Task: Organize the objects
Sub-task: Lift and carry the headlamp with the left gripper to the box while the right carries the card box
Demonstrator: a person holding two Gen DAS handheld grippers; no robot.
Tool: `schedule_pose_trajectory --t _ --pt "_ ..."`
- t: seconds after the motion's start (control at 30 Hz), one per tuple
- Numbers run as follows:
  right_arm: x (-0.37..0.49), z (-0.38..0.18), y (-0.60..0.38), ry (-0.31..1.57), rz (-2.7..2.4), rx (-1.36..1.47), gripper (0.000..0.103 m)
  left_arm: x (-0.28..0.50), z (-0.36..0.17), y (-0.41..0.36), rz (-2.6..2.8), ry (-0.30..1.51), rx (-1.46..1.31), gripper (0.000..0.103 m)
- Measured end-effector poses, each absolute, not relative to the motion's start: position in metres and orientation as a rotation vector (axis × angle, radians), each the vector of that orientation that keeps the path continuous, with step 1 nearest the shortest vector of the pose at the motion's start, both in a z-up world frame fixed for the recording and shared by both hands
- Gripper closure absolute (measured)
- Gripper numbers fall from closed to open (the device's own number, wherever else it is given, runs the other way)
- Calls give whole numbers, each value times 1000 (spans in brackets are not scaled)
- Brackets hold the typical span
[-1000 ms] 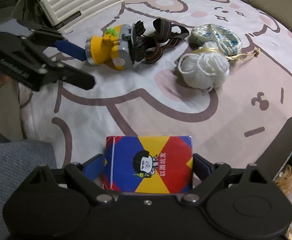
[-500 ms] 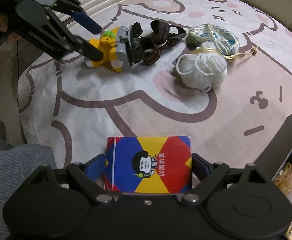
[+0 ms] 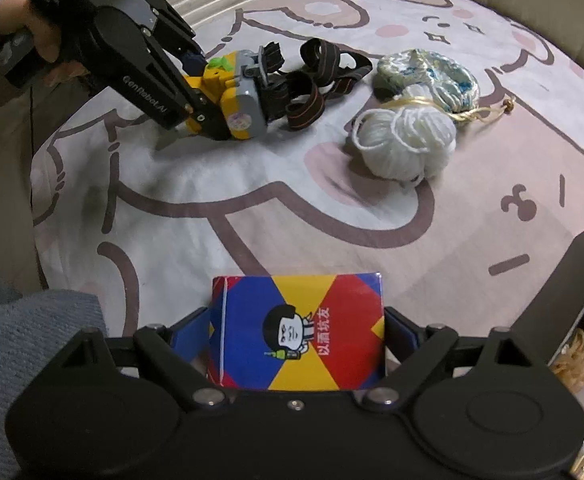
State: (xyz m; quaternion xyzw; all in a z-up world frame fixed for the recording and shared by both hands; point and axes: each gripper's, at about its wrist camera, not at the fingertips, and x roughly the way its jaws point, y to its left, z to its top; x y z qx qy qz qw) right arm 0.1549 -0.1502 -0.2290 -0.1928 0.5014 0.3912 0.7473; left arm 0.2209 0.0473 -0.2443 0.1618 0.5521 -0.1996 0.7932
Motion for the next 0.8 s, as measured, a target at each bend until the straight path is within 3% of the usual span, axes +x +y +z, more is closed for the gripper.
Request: schedule_pose_trajectory --t 0.8 --pt "179 -113 -204 831 601 -185 13 192 -129 41 -337 890 149 60"
